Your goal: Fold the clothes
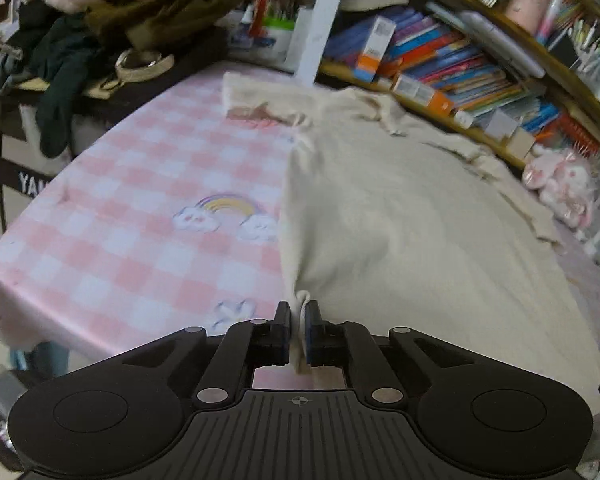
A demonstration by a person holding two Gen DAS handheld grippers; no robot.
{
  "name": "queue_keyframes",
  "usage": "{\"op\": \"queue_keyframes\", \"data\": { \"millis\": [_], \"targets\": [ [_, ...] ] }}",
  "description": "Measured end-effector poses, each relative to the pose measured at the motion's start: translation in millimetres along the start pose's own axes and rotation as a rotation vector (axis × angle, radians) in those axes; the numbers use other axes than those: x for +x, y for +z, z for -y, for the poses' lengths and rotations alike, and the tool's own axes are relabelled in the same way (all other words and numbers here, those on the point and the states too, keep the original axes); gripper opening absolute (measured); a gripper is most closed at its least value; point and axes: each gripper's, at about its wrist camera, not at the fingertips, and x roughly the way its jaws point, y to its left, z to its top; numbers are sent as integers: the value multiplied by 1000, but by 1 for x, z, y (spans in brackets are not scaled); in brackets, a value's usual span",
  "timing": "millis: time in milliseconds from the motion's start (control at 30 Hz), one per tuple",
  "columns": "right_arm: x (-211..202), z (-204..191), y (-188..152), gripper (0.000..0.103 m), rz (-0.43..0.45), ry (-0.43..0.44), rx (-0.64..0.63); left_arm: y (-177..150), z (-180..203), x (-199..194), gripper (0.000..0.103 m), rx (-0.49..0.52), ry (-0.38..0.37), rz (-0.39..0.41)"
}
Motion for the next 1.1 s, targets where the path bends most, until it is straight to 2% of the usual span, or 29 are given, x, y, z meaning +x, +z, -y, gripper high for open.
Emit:
{"op": "queue_keyframes", "data": {
  "millis": [67,133,300,467,667,733,767,833,867,933,1000,1067,1100],
  "targets": [
    [-1,2,-4,5,-34,35,-19,-5,2,-1,6,40,23,-18],
    [-2,-2,-9,5,-41,25,-68,-12,3,-1,6,49,37,-31],
    [-4,1,-18,5,-53,22,-61,-29,7,1,6,62,68,-66],
    [-9,2,-28,5,-58,31,-69,-31,2,4,7,76,87,-74],
    [-10,-3,-35,5,-49,40,-79,-30,1,5,18,99,103,-89],
    [-12,0,-35,8,-41,44,-71,-28,4,-2,24,104,129,-79],
    [-15,2,-35,8,-29,46,-71,-25,7,-8,27,108,128,-48],
    [-22,6,-34,17,1,50,-76,-18,13,-21,34,115,128,13],
    [-26,8,-32,21,17,51,-80,-15,16,-28,41,118,128,44],
    [-32,11,-27,38,51,41,-92,-7,24,-39,50,129,118,112],
    [-37,11,-20,39,84,35,-109,-1,38,-44,57,149,92,159],
    [-41,8,-11,45,117,38,-126,4,51,-43,59,171,71,175],
    [-42,7,-7,52,135,41,-133,4,57,-42,61,182,63,180]
  ]
}}
